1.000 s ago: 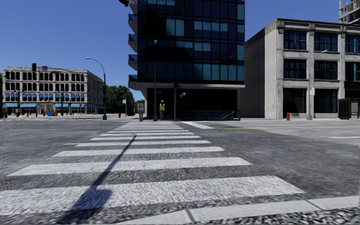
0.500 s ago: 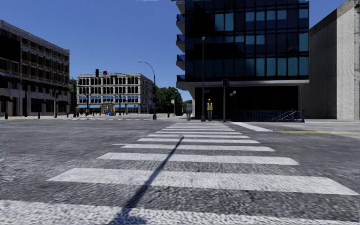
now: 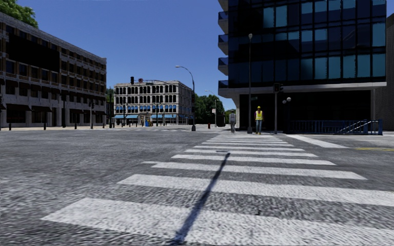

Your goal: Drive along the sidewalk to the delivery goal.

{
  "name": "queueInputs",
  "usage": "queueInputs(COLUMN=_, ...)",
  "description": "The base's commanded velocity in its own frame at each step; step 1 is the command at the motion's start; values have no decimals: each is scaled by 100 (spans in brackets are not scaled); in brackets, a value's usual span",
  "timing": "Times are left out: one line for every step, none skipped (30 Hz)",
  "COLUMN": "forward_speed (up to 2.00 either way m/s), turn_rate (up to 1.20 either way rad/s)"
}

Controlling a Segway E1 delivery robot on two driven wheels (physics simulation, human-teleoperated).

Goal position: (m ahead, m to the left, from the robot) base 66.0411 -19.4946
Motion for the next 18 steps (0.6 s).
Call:
queueInputs(forward_speed=150, turn_rate=0)
queueInputs(forward_speed=167, turn_rate=0)
queueInputs(forward_speed=186, turn_rate=0)
queueInputs(forward_speed=186, turn_rate=0)
queueInputs(forward_speed=200, turn_rate=0)
queueInputs(forward_speed=200, turn_rate=0)
queueInputs(forward_speed=200, turn_rate=0)
queueInputs(forward_speed=200, turn_rate=0)
queueInputs(forward_speed=200, turn_rate=0)
queueInputs(forward_speed=200, turn_rate=0)
queueInputs(forward_speed=200, turn_rate=0)
queueInputs(forward_speed=200, turn_rate=0)
queueInputs(forward_speed=200, turn_rate=0)
queueInputs(forward_speed=200, turn_rate=-7)
queueInputs(forward_speed=200, turn_rate=-16)
queueInputs(forward_speed=200, turn_rate=-20)
queueInputs(forward_speed=200, turn_rate=-20)
queueInputs(forward_speed=200, turn_rate=-20)
